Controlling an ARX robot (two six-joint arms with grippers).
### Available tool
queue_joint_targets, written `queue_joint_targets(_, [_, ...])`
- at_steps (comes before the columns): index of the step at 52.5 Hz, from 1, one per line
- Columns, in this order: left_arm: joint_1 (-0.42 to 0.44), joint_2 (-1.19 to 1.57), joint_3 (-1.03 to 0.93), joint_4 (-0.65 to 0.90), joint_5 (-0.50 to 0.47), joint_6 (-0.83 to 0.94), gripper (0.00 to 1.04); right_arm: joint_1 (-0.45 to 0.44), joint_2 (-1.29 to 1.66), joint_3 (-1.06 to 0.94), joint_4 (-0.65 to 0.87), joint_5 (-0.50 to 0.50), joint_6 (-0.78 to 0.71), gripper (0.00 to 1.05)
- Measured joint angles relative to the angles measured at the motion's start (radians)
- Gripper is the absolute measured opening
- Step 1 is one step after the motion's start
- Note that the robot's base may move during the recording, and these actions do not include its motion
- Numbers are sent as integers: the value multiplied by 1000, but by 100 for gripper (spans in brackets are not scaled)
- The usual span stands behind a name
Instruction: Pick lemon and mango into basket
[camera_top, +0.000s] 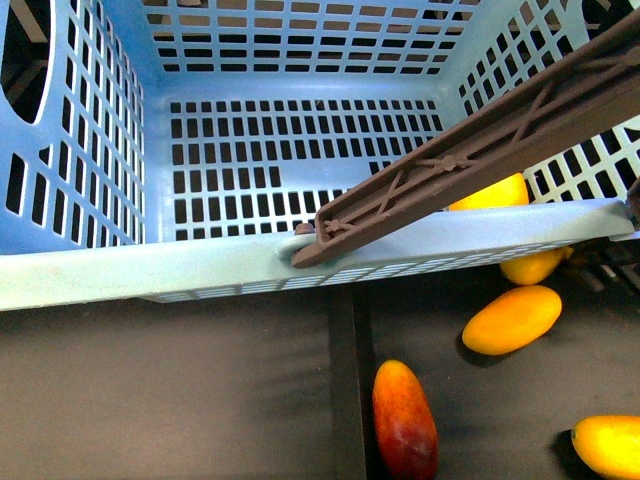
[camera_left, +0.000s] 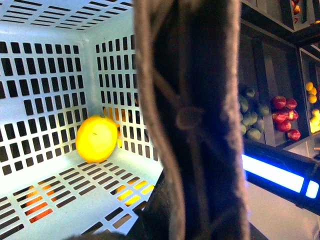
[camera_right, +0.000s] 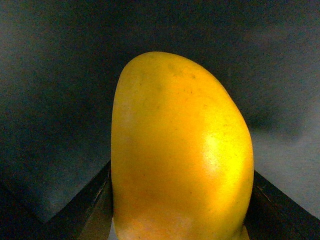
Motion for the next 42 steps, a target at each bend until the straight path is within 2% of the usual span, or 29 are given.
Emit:
queue_joint_targets(6, [0, 0, 0, 0, 0, 0, 4, -87, -166, -154, 90, 2, -157, 59])
queue_joint_targets(11, [0, 0, 0, 0, -2, 0, 4, -175, -342, -276, 155, -42, -314, 59])
queue_joint_targets(21, [0, 0, 0, 0, 0, 0, 4, -273, -678, -393, 148, -157, -573, 59])
queue_joint_targets(28, [0, 0, 0, 0, 1, 0, 4, -262, -841, -412, 108, -199, -674, 59])
queue_joint_targets(34, [0, 0, 0, 0, 1, 0, 4, -229, -957, -435, 94, -211, -698, 59])
queue_joint_targets(38, [0, 0, 0, 0, 0, 0, 4, -162, -1048, -457, 90, -192, -698, 59])
queue_joint_targets(42, [0, 0, 0, 0, -1, 0, 4, -50, -1099, -473, 88, -127, -690, 59])
